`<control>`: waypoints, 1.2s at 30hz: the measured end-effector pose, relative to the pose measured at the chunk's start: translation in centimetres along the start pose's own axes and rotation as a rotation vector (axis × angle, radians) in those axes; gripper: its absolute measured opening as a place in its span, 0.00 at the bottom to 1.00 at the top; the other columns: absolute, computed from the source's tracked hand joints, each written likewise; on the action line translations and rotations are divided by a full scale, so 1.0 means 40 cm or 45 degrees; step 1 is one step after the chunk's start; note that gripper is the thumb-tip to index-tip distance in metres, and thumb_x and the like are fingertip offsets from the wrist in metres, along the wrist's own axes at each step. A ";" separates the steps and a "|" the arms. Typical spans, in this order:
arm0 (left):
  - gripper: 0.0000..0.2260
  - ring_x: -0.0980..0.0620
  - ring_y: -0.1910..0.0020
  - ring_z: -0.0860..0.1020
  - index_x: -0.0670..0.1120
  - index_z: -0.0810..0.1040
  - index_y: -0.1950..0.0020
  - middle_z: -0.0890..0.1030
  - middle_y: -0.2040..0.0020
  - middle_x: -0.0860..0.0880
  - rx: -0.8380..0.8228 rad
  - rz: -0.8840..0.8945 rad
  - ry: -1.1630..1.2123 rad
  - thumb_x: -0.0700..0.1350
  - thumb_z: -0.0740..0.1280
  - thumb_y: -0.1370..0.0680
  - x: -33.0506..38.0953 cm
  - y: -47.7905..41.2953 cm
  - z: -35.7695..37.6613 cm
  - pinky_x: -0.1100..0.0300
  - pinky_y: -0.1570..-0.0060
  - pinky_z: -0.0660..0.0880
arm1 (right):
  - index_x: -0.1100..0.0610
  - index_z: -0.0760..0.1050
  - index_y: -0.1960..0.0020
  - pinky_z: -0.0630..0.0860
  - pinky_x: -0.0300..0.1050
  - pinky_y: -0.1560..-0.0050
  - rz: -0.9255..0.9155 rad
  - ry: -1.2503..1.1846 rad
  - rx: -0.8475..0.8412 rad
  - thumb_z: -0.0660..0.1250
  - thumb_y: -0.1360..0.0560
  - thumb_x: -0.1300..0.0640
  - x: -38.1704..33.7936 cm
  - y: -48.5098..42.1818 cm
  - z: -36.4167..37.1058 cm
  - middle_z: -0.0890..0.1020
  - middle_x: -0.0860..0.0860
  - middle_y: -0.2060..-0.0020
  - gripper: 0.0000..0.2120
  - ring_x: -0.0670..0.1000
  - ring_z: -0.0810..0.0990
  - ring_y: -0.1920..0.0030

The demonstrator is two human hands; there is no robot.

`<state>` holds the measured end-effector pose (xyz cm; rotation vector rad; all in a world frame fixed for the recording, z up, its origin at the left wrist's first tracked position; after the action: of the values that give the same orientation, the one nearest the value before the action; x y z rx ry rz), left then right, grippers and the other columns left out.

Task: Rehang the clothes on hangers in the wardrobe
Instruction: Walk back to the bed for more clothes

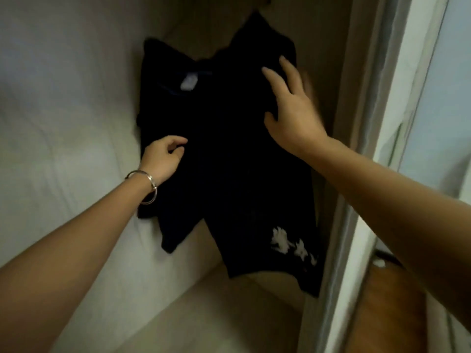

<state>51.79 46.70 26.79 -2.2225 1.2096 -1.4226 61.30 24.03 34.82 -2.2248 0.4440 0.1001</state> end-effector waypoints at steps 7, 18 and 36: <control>0.11 0.50 0.43 0.76 0.43 0.78 0.42 0.79 0.46 0.47 -0.574 -0.161 0.039 0.39 0.62 0.23 -0.163 0.310 0.293 0.62 0.44 0.68 | 0.61 0.71 0.33 0.56 0.62 0.27 -0.071 0.194 -0.104 0.59 0.24 0.63 0.065 0.247 0.148 0.61 0.62 0.27 0.19 0.66 0.51 0.25; 0.08 0.61 0.54 0.81 0.50 0.77 0.54 0.80 0.56 0.48 -1.407 -0.303 0.081 0.37 0.64 0.24 -0.202 0.980 0.609 0.74 0.54 0.72 | 0.56 0.73 0.36 0.73 0.46 0.39 1.040 -0.140 -0.784 0.60 0.23 0.58 0.337 1.178 0.245 0.78 0.54 0.40 0.16 0.53 0.77 0.40; 0.12 0.50 0.45 0.74 0.41 0.76 0.41 0.78 0.41 0.44 -2.664 0.402 -0.550 0.41 0.61 0.22 -0.096 1.840 0.816 0.63 0.47 0.68 | 0.56 0.73 0.36 0.70 0.42 0.41 3.283 -0.293 0.176 0.60 0.23 0.55 -0.446 2.438 -0.050 0.77 0.53 0.39 0.16 0.53 0.76 0.40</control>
<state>40.68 -3.97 -34.89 -2.2673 3.1655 1.2590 10.50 -29.18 -31.65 -0.1331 2.5023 1.3932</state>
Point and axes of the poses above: each hand's wrist, its own y-axis away from the middle knuckle, its own z-axis out of the palm, x = y × z, the point moved 10 cm from there along -y, towards the middle knuckle
